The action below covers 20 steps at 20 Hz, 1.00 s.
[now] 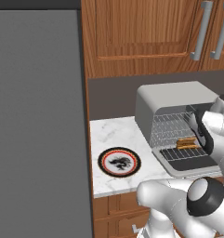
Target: Open the toaster oven door. Place the hotdog bun on the bottom rack in the toaster oven and place the chicken drumstick on the top rack.
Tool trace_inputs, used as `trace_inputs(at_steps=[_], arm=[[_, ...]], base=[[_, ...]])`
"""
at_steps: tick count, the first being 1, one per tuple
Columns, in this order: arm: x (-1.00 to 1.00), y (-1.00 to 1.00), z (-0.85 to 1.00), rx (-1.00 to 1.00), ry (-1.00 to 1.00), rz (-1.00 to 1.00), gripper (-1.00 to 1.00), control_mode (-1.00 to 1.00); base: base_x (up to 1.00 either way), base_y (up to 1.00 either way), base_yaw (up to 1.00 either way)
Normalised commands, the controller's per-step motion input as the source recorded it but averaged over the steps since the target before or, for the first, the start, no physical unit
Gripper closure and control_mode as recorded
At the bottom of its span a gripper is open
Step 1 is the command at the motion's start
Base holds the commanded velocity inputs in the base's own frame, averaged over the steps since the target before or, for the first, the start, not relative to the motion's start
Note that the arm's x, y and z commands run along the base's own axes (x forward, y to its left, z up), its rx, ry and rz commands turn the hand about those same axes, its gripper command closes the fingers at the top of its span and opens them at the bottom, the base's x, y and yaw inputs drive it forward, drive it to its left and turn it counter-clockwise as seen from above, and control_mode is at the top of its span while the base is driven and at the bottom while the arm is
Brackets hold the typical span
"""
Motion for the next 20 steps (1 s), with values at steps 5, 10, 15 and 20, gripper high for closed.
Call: trace_inputs(at_steps=[5,10,15,20], arm=[[-0.25,0.0,-0.13,0.1,0.09,-0.53,-1.0,-1.0],[-0.17,-0.01,-0.3,0.12,0.0,-0.35,-1.0,-1.0],[-0.03,0.01,-0.41,0.1,0.0,-0.24,-1.0,-1.0],[0.07,0.01,-0.4,0.04,-0.02,-0.11,-1.0,-1.0]], base=[[0.0,0.0,0.0],[0.0,0.0,0.0],[0.0,0.0,0.0],[0.0,0.0,0.0]])
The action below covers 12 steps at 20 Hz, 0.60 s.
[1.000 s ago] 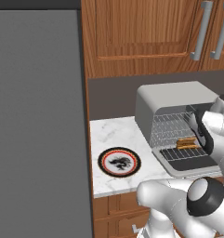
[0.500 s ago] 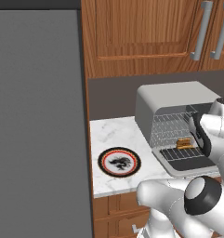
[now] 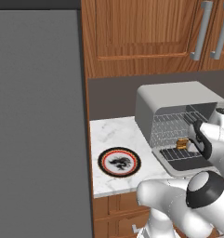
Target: Open the toaster oven door. Place the hotdog bun on the bottom rack in the toaster oven and place the chicken drumstick on the top rack.
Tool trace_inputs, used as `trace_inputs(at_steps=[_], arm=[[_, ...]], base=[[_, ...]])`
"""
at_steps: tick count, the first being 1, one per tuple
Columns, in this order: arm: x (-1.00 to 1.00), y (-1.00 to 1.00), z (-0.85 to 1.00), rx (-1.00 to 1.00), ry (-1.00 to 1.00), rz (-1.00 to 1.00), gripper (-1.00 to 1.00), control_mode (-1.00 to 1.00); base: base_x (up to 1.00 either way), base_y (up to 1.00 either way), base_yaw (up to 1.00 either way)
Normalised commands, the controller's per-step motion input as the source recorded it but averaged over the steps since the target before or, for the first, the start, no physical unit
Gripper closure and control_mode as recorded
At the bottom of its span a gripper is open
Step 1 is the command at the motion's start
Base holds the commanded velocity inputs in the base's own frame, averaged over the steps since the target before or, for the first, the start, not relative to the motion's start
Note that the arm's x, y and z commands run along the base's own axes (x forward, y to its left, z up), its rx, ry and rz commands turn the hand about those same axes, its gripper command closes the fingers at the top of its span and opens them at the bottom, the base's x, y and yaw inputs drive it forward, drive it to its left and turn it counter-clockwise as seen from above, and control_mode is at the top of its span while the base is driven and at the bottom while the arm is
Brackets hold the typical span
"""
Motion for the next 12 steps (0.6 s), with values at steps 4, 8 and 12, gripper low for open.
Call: trace_inputs(at_steps=[4,8,12], arm=[[0.01,0.0,-0.39,0.0,-0.06,-0.05,-1.0,-1.0],[0.03,0.0,-0.27,0.0,-0.09,0.0,-1.0,-1.0],[-0.01,0.0,-0.21,0.0,-0.12,0.0,-1.0,-1.0]], base=[[0.0,0.0,0.0],[0.0,0.0,0.0],[0.0,0.0,0.0]])
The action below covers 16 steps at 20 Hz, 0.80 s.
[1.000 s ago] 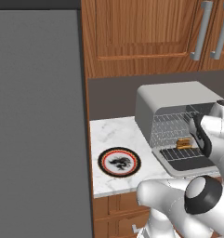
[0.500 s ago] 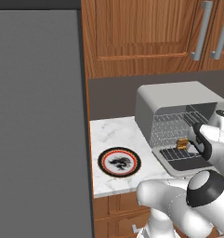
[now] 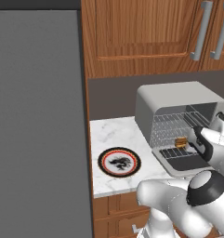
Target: Open the toaster oven door. Place the hotdog bun on the bottom rack in the toaster oven and place the chicken drumstick on the top rack.
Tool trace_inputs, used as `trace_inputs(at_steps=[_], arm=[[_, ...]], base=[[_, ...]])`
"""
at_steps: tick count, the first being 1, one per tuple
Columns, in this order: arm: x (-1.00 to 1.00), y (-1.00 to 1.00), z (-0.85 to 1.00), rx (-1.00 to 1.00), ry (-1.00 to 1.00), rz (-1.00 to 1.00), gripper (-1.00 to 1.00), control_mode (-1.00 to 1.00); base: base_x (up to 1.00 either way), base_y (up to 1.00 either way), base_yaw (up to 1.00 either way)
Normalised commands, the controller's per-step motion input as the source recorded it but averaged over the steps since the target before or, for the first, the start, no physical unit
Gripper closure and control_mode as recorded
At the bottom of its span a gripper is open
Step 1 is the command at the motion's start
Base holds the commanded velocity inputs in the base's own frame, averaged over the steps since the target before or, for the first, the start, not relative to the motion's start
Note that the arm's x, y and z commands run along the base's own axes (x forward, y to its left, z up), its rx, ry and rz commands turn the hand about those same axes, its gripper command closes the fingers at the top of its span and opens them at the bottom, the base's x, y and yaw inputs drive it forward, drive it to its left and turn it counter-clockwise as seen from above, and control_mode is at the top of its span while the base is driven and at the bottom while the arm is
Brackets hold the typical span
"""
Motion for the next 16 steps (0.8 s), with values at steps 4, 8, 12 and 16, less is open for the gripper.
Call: trace_inputs(at_steps=[4,8,12,16], arm=[[-0.09,0.0,-0.16,0.0,-0.06,0.0,-1.0,-1.0],[-0.29,0.0,0.01,0.01,-0.01,0.0,-1.0,-1.0],[-0.31,0.0,0.01,0.0,-0.01,0.0,-1.0,-1.0],[-0.11,0.01,-0.04,0.0,0.0,0.0,-1.0,-1.0]], base=[[0.0,0.0,0.0],[0.0,0.0,0.0],[0.0,0.0,0.0],[0.0,0.0,0.0]])
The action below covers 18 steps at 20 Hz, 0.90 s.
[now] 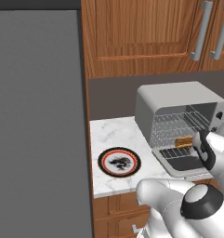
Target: Open the toaster oven door. Place the hotdog bun on the bottom rack in the toaster oven and place the chicken drumstick on the top rack.
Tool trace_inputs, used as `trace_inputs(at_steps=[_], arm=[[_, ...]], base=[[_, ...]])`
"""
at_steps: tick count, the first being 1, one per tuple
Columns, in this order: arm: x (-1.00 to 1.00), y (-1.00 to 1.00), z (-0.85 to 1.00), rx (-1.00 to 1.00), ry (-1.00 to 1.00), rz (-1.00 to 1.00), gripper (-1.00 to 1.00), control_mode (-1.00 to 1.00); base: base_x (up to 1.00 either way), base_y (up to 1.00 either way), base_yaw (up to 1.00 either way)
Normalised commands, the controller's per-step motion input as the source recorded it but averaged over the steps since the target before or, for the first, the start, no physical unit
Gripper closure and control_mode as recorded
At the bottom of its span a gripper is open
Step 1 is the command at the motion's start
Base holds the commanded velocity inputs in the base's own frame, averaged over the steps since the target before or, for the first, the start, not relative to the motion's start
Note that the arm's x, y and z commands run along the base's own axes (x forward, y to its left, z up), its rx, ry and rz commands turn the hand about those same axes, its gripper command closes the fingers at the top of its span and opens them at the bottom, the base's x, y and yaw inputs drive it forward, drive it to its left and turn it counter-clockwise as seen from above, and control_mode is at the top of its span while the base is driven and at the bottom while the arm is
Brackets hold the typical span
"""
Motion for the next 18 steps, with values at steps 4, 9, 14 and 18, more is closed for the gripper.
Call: trace_inputs(at_steps=[4,9,14,18], arm=[[0.0,0.04,-0.13,0.0,0.0,0.0,-1.0,-1.0],[0.01,0.07,-0.13,0.0,-0.01,0.0,-1.0,-1.0],[0.01,0.09,-0.14,0.0,-0.06,0.0,-1.0,-1.0],[0.22,0.21,-0.12,0.0,-0.06,0.0,-1.0,-1.0]], base=[[0.0,0.0,0.0],[0.0,0.0,0.0],[0.0,0.0,0.0],[0.0,0.0,0.0]])
